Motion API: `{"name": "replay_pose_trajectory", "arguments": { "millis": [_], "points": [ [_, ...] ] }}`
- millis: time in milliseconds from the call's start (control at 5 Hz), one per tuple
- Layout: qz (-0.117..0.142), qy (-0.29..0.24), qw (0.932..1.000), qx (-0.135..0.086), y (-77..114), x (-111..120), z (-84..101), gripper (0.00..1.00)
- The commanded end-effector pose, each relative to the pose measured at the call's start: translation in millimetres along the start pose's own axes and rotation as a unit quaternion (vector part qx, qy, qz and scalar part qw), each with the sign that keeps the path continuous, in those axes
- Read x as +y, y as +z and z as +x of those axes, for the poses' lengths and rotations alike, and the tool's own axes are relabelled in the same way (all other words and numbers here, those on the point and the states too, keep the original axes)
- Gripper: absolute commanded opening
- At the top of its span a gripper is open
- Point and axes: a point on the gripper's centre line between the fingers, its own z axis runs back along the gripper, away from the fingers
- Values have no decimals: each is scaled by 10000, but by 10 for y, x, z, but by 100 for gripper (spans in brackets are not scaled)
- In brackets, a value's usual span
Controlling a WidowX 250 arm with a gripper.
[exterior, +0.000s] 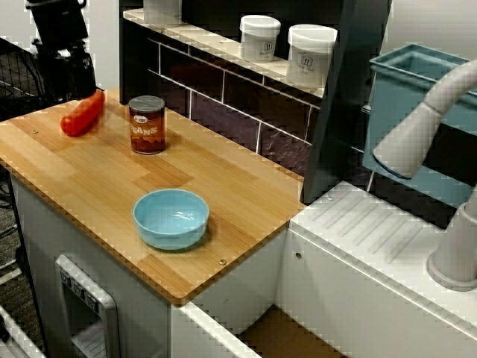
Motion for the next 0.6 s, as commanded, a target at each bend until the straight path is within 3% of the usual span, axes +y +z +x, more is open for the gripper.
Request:
{"name": "replay_pose_trajectory", "arguments": {
  "millis": [0, 400],
  "points": [
    [648, 520, 9950, -552, 171, -4, 130, 100],
    [843, 692, 9921, -617, 193, 210, 312, 100]
  ]
}}
